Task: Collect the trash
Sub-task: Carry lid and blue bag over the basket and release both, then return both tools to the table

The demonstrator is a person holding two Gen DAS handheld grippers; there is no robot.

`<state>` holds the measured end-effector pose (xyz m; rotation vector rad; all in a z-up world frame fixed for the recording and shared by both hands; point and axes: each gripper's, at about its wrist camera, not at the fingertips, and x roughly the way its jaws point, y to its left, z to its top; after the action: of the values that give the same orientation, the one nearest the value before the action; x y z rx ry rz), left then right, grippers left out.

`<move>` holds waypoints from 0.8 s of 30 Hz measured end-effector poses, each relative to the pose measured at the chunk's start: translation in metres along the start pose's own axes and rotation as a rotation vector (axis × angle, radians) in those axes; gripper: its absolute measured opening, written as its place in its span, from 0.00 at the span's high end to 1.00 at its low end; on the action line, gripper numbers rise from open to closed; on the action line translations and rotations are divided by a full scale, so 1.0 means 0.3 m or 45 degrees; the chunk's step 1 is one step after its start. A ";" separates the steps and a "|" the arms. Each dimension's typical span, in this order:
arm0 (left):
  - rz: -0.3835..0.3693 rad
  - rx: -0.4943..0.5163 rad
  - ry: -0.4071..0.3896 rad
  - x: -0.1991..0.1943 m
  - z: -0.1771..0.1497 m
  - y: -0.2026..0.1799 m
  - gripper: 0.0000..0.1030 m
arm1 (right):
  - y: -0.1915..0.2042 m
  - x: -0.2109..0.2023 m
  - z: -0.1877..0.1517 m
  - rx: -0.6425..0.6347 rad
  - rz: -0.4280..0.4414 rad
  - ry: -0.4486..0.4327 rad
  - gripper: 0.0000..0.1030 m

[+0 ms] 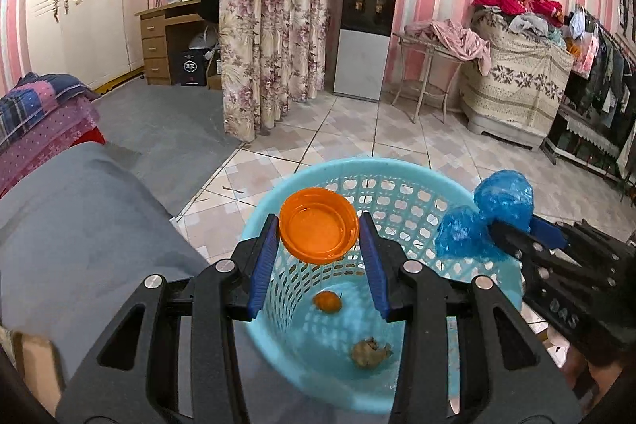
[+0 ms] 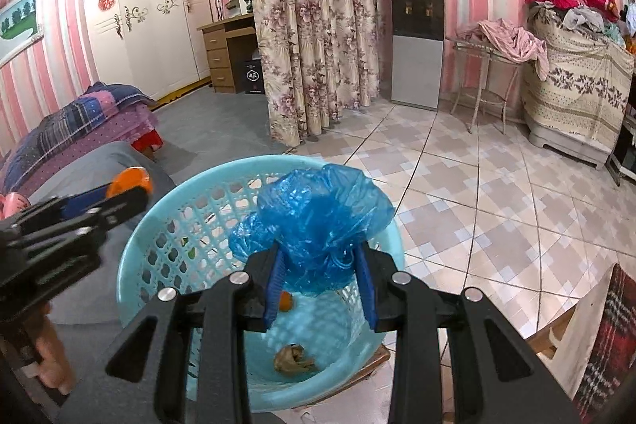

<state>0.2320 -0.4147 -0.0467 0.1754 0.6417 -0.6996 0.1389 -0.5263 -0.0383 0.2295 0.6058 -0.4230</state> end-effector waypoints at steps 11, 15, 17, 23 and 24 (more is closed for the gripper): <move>0.099 -0.056 0.017 0.016 0.029 0.090 0.27 | 0.034 0.019 -0.017 0.007 0.024 0.023 0.69; 0.162 -0.044 -0.029 -0.055 0.027 0.121 0.19 | 0.044 0.032 -0.026 0.025 0.034 0.033 0.68; 0.210 -0.024 -0.062 -0.099 0.021 0.135 0.15 | 0.049 0.043 -0.025 0.032 0.044 0.036 0.67; 0.266 -0.043 -0.103 -0.201 -0.005 0.190 0.11 | 0.079 0.052 -0.028 0.011 0.044 0.031 0.42; 0.269 -0.056 -0.106 -0.214 -0.009 0.200 0.11 | 0.085 0.050 -0.028 0.004 0.047 0.022 0.35</move>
<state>0.2320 -0.3332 -0.0136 0.1699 0.5488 -0.4863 0.1574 -0.5056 -0.0517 0.2469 0.6173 -0.3865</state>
